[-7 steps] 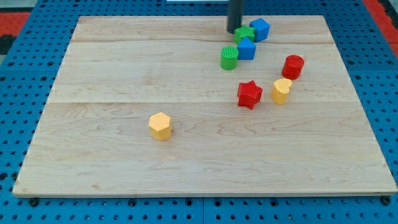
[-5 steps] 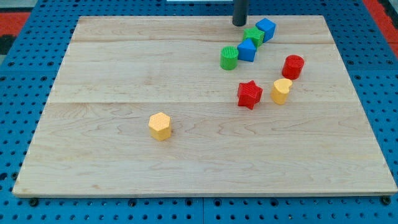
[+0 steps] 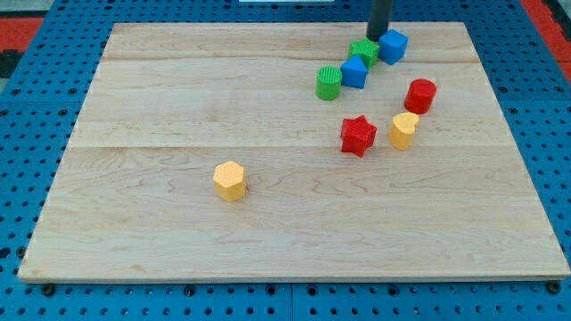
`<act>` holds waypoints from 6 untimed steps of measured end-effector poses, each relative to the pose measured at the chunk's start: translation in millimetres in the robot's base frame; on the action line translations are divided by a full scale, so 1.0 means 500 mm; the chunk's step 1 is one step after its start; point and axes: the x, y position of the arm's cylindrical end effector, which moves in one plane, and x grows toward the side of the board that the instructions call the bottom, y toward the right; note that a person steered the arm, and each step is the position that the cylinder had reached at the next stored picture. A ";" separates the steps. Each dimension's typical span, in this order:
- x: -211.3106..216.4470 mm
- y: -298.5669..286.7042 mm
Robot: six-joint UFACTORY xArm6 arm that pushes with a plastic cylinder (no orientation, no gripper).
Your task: Slightly move the blue cube along with the green star to the right side
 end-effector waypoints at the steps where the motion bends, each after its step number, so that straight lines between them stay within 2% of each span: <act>1: 0.000 -0.026; 3: 0.014 -0.201; 6: 0.075 -0.126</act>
